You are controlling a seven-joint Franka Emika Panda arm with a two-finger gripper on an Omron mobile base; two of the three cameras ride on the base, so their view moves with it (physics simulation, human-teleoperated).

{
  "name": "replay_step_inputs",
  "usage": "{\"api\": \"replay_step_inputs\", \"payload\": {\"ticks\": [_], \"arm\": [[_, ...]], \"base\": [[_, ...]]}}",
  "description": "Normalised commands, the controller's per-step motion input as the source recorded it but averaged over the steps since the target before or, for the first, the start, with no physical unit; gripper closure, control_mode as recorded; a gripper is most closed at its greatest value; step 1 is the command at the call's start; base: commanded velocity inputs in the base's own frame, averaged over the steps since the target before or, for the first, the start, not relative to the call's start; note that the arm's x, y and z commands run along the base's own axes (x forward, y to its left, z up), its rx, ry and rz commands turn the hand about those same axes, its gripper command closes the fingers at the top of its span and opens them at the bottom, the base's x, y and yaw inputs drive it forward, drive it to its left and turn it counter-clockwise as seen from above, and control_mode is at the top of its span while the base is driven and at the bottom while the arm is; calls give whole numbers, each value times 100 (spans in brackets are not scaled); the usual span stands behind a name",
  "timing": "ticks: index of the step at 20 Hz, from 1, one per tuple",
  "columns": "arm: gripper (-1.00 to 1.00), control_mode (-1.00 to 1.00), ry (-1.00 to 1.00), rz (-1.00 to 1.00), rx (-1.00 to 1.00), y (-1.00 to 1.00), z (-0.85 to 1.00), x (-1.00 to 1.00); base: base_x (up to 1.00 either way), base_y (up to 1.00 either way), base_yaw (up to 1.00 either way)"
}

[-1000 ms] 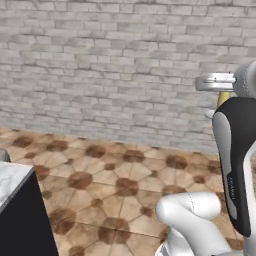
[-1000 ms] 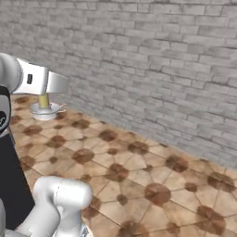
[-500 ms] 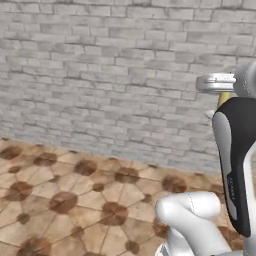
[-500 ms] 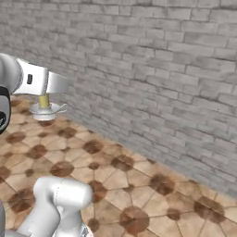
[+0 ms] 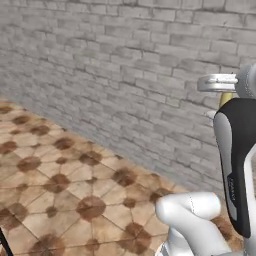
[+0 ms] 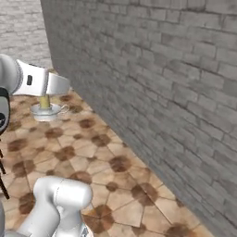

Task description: Get the candle and the beer from the cabinet and move them to the dining counter.

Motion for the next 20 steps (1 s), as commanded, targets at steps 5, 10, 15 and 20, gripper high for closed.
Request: {"api": "replay_step_inputs", "payload": {"ticks": [5,10,15,20], "arm": [[100,100,0,0,0,0,0,0],[100,100,0,0,0,0,0,0],[100,100,0,0,0,0,0,0],[100,100,0,0,0,0,0,0]], "base": [[91,-19,77],[91,-20,77],[97,-22,72],[94,-52,62]]}}
